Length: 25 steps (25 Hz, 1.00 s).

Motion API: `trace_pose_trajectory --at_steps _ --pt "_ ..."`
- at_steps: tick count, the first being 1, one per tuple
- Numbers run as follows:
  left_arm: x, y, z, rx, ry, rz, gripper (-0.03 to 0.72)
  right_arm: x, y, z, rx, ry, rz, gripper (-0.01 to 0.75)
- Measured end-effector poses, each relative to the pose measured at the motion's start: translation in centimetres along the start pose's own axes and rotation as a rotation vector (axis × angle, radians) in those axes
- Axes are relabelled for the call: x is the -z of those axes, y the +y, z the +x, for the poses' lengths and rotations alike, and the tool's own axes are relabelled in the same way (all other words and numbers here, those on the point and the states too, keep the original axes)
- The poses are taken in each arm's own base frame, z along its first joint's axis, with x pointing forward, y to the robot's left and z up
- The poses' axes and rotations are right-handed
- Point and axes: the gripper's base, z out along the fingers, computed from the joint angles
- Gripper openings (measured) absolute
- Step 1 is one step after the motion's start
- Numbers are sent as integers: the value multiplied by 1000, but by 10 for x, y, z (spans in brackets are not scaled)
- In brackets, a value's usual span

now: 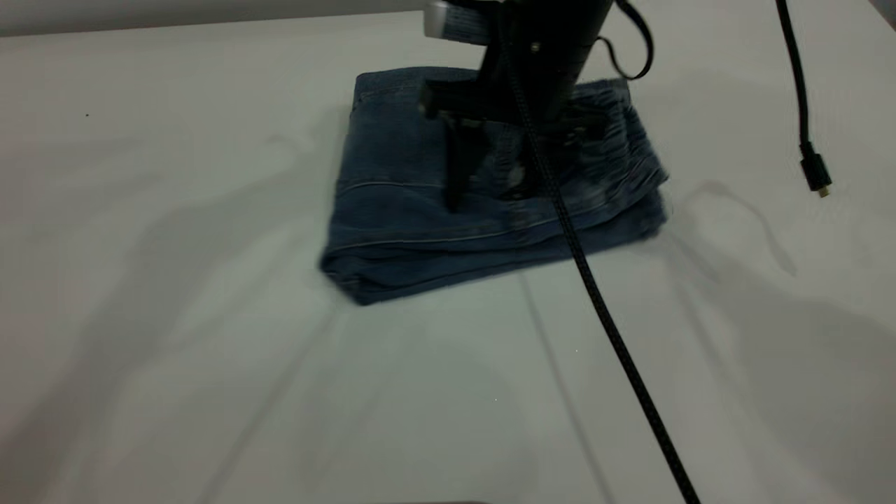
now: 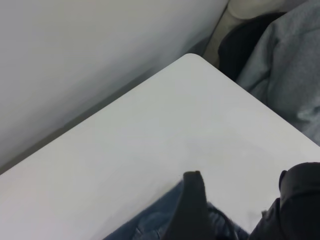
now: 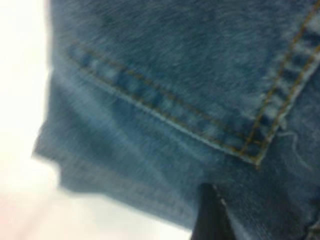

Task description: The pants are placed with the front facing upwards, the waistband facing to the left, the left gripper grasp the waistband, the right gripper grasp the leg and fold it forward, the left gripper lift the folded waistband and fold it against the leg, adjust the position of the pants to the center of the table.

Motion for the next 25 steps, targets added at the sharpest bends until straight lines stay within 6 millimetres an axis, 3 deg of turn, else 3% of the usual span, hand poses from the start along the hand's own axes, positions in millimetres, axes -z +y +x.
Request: trace_pose_trajectory --at_steps 4,7,10,14,20,25 --pt "0 -1 1 -5 15 10 569 5 1 3 72 36 -42 402" --pt "4 -1 1 -52 29 -9 569 29 -1 3 97 37 -39 402" --pt "11 -3 -2 -110 49 -27 569 75 -1 -1 122 -44 -33 402" --pt "26 -10 -4 -141 95 -30 569 150 -1 5 169 -151 12 402" --pt "50 -22 3 -144 270 -9 569 254 0 37 203 -291 113 402" --pt "64 -27 14 -109 440 -2 569 309 26 69 251 -416 128 402"
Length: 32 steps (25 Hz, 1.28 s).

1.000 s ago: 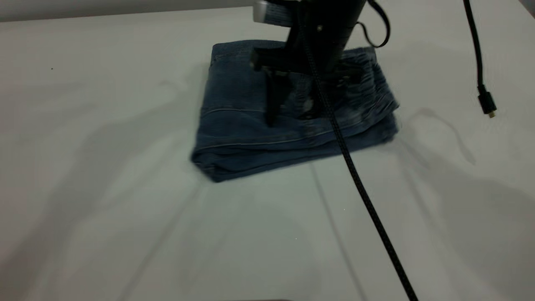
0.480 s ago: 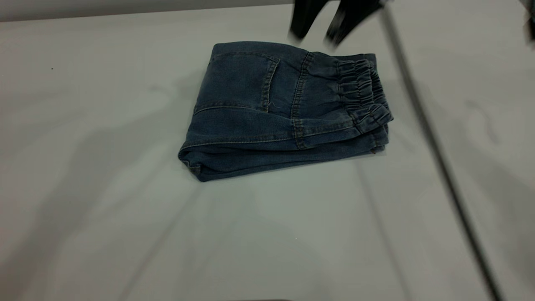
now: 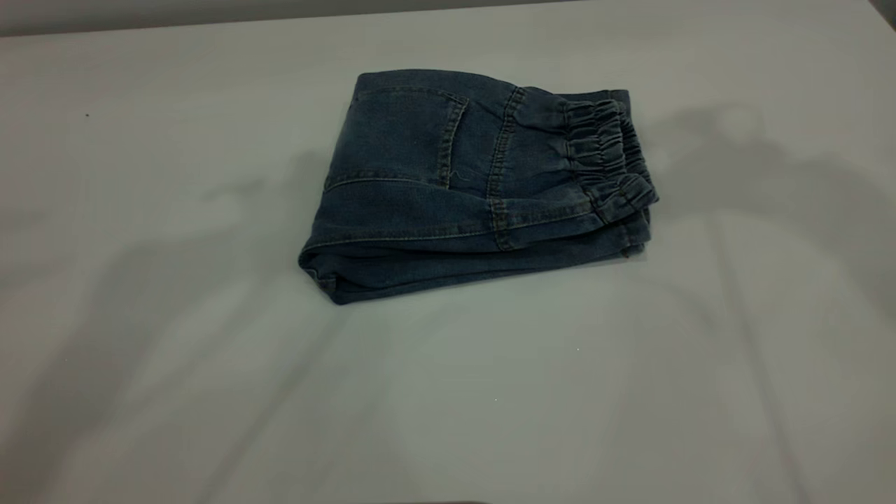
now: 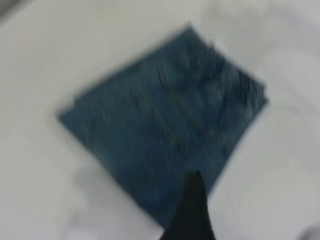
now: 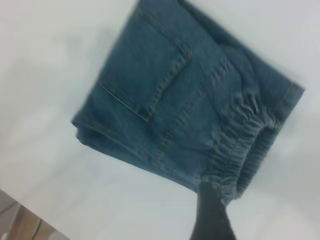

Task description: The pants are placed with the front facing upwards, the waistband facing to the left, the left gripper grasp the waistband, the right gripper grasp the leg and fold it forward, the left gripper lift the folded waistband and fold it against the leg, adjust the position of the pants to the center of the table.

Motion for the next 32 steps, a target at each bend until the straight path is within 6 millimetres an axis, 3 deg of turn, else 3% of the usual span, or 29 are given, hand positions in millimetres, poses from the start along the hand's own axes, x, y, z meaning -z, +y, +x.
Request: trace_pose_trajectory --at_steps 3,9,11,15,19,22,28,32 --pt "8 -6 7 14 66 22 569 30 13 5 12 -59 5 402" --pt "40 -15 7 27 25 -50 569 95 37 23 16 -186 79 402" --pt "55 -21 10 26 7 -84 566 121 47 34 30 -241 103 402" --pt "91 -37 24 21 -41 -149 554 151 63 71 46 -289 127 402" --pt "118 -51 45 29 -62 -217 552 150 63 117 37 -237 172 402" --pt "125 -57 69 81 -38 -266 552 143 61 157 29 -190 203 402" --pt "117 -65 131 207 66 -331 552 117 58 236 4 -122 210 402" --pt "103 -73 184 276 145 -352 552 97 53 280 3 -150 226 402"
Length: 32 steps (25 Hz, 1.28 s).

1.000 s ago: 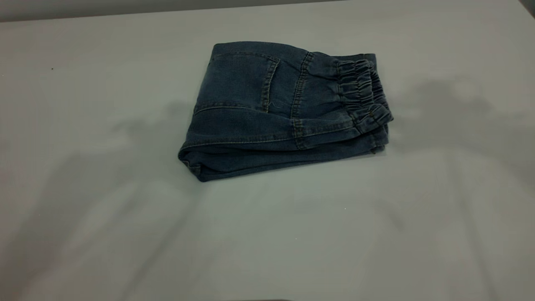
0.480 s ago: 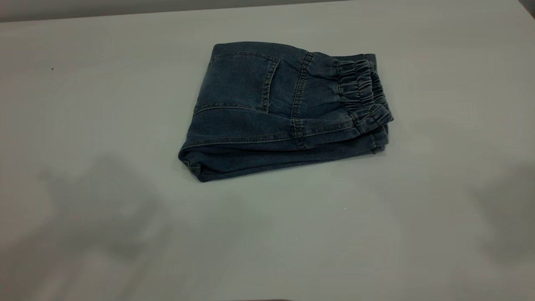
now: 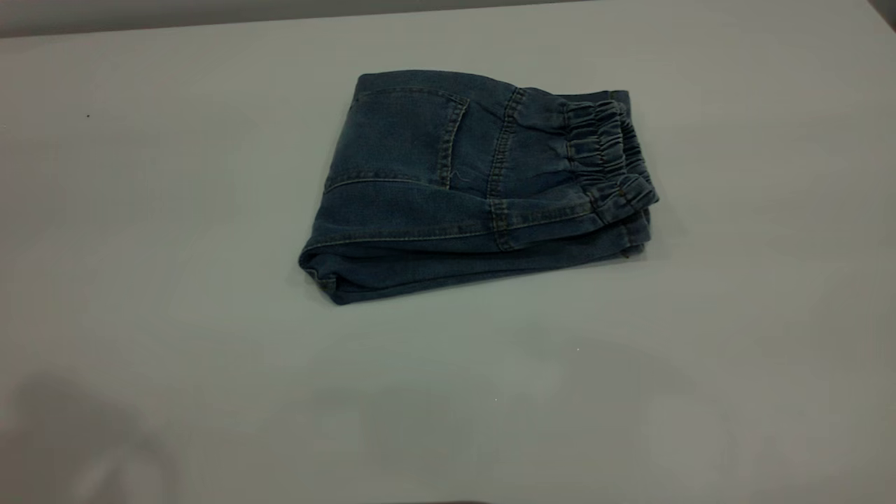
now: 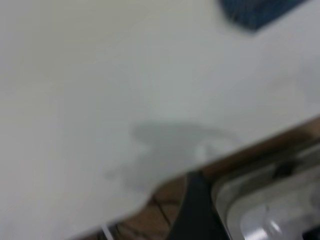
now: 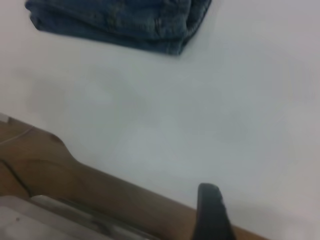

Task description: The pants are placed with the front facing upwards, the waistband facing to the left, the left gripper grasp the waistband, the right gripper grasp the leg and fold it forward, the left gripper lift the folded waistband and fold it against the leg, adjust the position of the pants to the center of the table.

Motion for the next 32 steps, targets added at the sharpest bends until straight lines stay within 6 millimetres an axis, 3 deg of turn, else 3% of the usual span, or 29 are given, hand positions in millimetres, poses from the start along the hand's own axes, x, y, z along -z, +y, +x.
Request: trace_pose_trajectory --at_steps 4,7,13,19,32 --pt "-16 -2 44 42 30 -5 552 -19 -1 40 -8 3 5 402" --pt "-24 -2 65 52 0 -18 552 -30 -2 62 -13 9 5 402" --pt "-35 -3 96 65 -22 -26 552 -24 -1 71 -18 -57 16 402" --pt "-33 -4 108 84 -32 -28 552 -24 -1 71 -42 -59 13 402" --pt "-33 -4 108 84 -31 -27 552 -24 -1 71 -44 -60 9 390"
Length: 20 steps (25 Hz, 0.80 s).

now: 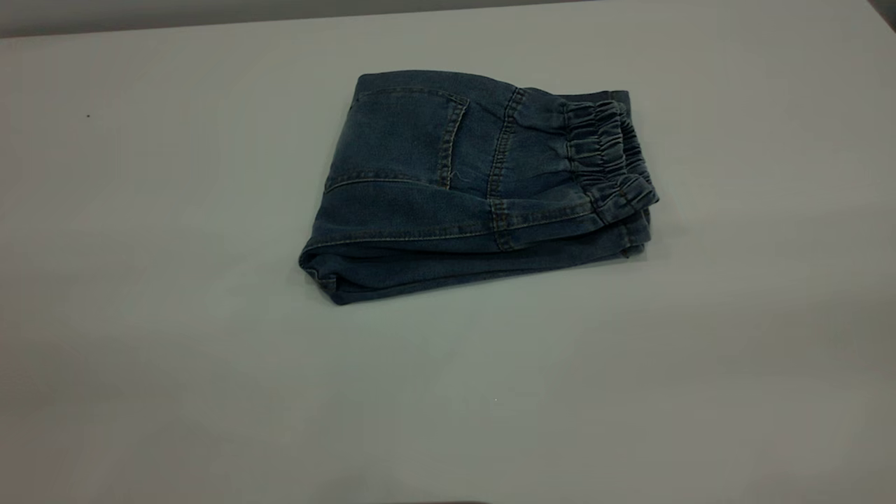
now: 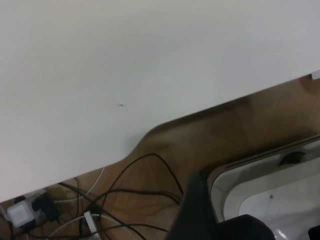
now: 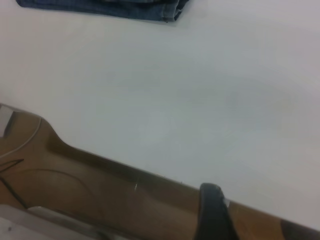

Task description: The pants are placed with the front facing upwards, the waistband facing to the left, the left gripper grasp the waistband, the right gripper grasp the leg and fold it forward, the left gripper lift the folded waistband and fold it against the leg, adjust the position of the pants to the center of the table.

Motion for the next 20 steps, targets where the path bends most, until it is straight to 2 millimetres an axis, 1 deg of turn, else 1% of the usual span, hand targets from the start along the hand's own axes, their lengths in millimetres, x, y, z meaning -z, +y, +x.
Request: trace_pose_trajectory --at_steps 6,9,13,17,20 --pt "0 0 0 0 -2 0 552 0 0 0 -1 -1 -2 390" --pt "3 2 2 23 -21 -14 552 3 0 2 -22 -30 13 390" --pt "9 9 6 137 -73 -92 552 12 -1 8 -90 -130 91 390" --pt "21 11 16 223 -165 -168 552 25 5 21 -80 -265 118 390" --pt "30 8 26 248 -256 -205 552 31 9 31 -62 -333 117 390"
